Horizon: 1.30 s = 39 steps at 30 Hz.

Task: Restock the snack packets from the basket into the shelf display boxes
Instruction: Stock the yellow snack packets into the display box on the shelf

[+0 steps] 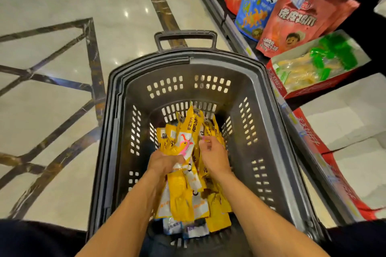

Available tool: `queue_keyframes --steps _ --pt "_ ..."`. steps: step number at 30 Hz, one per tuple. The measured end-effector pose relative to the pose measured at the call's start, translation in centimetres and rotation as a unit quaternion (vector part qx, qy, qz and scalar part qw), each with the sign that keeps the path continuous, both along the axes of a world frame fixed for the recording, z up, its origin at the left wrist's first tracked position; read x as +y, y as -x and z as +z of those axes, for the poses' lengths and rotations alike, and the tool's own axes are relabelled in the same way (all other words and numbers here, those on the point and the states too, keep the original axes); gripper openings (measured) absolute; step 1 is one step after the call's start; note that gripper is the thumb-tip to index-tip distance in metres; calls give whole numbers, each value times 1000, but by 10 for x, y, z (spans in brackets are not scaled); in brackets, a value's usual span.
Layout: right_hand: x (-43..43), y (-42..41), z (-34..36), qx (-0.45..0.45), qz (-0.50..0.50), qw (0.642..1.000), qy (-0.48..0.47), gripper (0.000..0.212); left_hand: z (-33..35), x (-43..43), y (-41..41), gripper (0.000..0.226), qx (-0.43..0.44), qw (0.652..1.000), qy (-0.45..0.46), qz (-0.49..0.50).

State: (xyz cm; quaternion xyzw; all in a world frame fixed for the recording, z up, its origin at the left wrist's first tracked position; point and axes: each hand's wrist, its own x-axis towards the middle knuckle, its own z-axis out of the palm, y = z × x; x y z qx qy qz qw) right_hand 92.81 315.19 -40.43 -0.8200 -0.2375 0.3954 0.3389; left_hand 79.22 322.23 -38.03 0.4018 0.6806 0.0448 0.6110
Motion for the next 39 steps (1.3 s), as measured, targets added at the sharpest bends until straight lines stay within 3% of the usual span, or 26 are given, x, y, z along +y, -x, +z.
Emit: queue_keyframes --steps 2,4,6,7,9,10,13,17,21,25,29,34,39 --pt "13 2 12 85 -27 996 -17 44 12 -4 9 27 -24 999 -9 21" --pt "16 3 26 210 -56 975 -35 32 22 -11 15 24 -49 998 -17 38" --pt "19 2 30 268 -48 962 -26 26 24 -16 15 23 -73 997 -18 36" --pt "21 0 29 249 -34 968 -10 36 27 -19 14 26 -84 996 -20 36" --pt "24 -5 32 173 -25 984 17 75 33 -24 14 37 -111 993 -26 40" --pt "24 -5 37 187 -31 982 12 86 37 -27 17 41 -129 990 -31 47" --pt "18 0 67 381 -48 921 -68 62 63 -36 17 44 -174 983 -44 39" --pt "5 -4 102 463 -45 870 -163 60 98 -46 15 38 -239 969 -61 22" --pt "-16 -20 149 412 -24 882 -227 48 133 -61 6 40 -298 952 -74 -4" --pt "-52 -50 201 336 -10 902 -271 20 172 -74 -21 41 -338 936 -95 -14" --pt "-83 -92 249 217 -28 945 -245 30 212 -86 -65 45 -352 928 -102 -64" --pt "-133 -154 287 165 -48 951 -256 32 233 -107 -149 36 -364 909 -110 -170" --pt "-165 -233 273 101 -99 958 -251 15 210 -112 -246 73 -357 892 -84 -266"
